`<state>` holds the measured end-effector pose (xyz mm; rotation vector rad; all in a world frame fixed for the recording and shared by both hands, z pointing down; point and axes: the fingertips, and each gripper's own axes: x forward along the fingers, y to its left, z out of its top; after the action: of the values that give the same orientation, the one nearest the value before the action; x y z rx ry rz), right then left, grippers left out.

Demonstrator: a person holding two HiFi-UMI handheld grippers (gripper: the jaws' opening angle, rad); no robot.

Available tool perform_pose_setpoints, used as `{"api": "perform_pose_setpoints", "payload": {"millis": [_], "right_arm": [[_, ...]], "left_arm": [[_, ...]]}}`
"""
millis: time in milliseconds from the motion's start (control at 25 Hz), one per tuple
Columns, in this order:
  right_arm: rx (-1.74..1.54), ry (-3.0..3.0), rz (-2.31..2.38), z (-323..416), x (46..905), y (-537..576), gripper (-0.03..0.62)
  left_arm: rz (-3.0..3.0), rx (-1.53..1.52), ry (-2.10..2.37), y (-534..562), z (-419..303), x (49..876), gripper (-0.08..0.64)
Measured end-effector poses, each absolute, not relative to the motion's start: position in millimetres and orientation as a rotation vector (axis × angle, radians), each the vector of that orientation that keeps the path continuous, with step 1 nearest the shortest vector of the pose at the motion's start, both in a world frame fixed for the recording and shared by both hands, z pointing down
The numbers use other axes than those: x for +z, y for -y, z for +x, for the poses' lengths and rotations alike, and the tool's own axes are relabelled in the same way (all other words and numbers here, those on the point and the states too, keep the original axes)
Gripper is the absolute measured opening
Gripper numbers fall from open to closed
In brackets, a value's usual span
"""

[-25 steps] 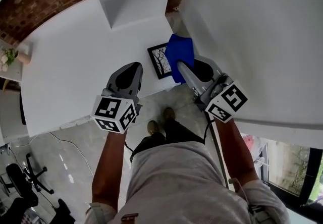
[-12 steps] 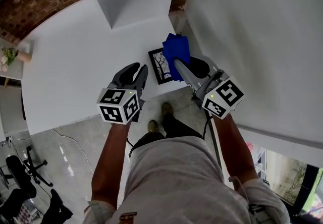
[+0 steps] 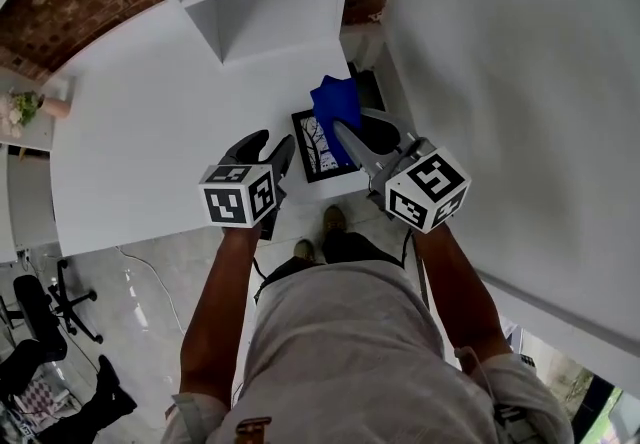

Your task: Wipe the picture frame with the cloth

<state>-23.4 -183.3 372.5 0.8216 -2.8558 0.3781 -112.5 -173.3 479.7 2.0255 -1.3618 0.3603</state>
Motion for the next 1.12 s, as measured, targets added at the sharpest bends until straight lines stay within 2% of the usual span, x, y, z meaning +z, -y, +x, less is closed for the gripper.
{"api": "perform_pose_setpoints", "payload": {"millis": [520,1120], "right_arm": [[0.543,2.714,0.687,-34,427,203,0.049],[0.576,2.527,0.667,-60,469,201,0.049]], "left_arm": [[1.917,0.529,1.285,181,-98,528,0.218],[1.925,0.622,1.172,178,-92,553,0.218]]}}
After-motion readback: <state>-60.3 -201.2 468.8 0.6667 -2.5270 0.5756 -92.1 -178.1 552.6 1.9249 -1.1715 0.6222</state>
